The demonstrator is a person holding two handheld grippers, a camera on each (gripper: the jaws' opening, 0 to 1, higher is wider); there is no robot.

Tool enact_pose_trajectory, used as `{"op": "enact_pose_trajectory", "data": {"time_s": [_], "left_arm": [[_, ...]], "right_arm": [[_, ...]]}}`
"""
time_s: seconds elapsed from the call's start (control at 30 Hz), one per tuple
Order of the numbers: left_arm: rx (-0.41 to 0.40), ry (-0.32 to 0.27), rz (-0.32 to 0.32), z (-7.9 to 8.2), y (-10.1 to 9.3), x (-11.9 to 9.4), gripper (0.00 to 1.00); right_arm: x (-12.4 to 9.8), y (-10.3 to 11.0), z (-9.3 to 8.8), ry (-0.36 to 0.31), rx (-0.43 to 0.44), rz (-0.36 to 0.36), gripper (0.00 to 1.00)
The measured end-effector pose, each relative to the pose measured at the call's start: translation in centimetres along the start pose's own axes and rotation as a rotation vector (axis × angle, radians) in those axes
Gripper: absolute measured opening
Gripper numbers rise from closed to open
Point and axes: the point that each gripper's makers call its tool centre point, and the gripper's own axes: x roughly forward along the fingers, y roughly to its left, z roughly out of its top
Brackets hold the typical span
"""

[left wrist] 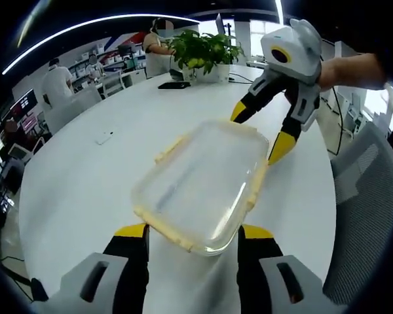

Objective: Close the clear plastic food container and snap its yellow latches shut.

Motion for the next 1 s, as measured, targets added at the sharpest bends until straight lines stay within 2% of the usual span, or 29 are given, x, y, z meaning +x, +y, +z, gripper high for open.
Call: {"op": "enact_pose_trajectory", "data": {"time_s": [0.47, 0.87, 1.0], "left_arm": [[-0.011, -0.001, 0.0, -0.2, -0.1, -0.2, 0.49], [-0.062, -0.051, 0.022, -0.1, -0.4, -2.1, 0.54], [-0.087, -0.077, 0.035, 0.1, -0.6, -3.3, 0.59]], "right_arm": [[0.0, 0.2, 0.1, -0.004, 0.006, -0.002, 0.52], [-1.8, 0.8, 0.6, -0.075, 0.033, -0.028, 0.57], [-3.1, 1.1, 1.0, -0.131, 0.085, -0.04, 0.58]]}}
